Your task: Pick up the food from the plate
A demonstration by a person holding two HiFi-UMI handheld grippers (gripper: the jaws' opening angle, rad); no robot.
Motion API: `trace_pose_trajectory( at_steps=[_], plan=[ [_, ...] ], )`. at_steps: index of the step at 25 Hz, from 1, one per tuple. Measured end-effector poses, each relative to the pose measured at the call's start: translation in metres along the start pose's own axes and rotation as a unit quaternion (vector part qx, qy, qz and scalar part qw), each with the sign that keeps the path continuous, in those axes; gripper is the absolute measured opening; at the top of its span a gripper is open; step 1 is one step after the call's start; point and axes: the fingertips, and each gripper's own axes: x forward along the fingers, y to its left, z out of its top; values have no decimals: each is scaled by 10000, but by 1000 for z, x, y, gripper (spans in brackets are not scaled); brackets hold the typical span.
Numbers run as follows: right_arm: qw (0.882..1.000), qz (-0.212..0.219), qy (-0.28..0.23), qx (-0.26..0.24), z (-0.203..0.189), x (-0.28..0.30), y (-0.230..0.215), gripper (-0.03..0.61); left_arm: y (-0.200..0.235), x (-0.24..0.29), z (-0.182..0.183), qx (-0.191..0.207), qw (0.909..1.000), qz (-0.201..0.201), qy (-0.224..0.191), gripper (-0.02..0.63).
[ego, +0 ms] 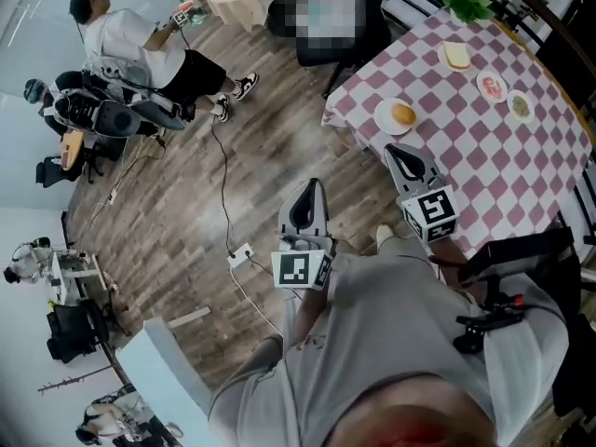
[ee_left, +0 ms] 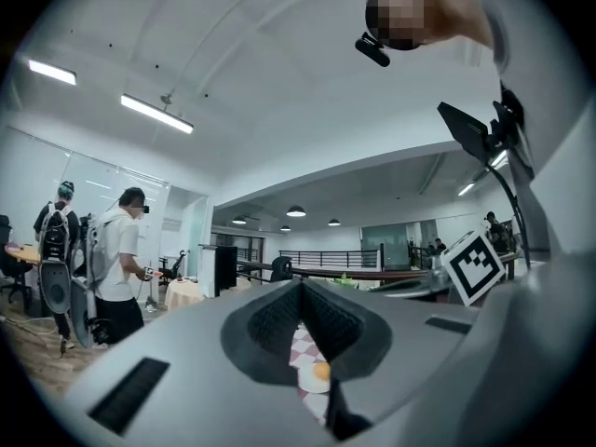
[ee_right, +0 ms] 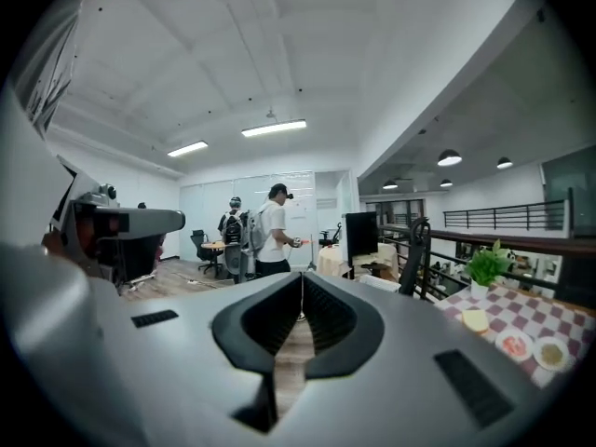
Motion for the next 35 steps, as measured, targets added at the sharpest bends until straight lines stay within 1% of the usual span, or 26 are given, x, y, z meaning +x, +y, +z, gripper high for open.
trace_pose_trajectory(
  at_steps=[3,6,8,11,13,15,17,21,25,27,29,33,35],
  plan=[
    [9994,-341,-26,58,-2,2,-32,15,-7,27,-5,118,9993,-324,136,8],
    [9979,-642,50,61,-11,4,-56,15,-7,54,-20,29,9982,-536,257,8],
    [9959,-890,99,95,-17,2,-68,15,-7,76,-32,-28,9964,-780,345,8],
    [9900,-1396,168,121,-23,-7,-87,15,-16,117,-41,-69,9895,-1385,399,8],
    [9835,-1793,224,125,-29,-13,-103,15,-27,148,-43,-81,9817,-1870,344,8],
    [9753,-2180,301,192,-32,-15,-118,15,-37,178,-45,-129,9717,-2342,280,8],
    [9662,-2533,368,293,-32,-14,-128,15,-46,204,-44,-155,9594,-2804,250,8],
    [9464,-3154,496,500,-32,0,-137,15,-49,248,-49,-164,9319,-3612,302,8],
    [9217,-3793,542,609,-25,17,-144,15,-41,281,-53,-202,9022,-4298,289,8],
    [9083,-4094,558,645,-22,26,-147,15,-34,296,-56,-218,8877,-4591,290,8],
    [8962,-4350,545,687,-17,35,-148,15,-26,310,-62,-173,8753,-4821,330,8],
    [8766,-4726,517,748,-13,51,-143,15,-17,334,-76,-67,8569,-5135,450,8],
    [8694,-4852,567,744,-13,52,-142,15,-21,339,-74,-82,8458,-5321,377,8]
  ],
)
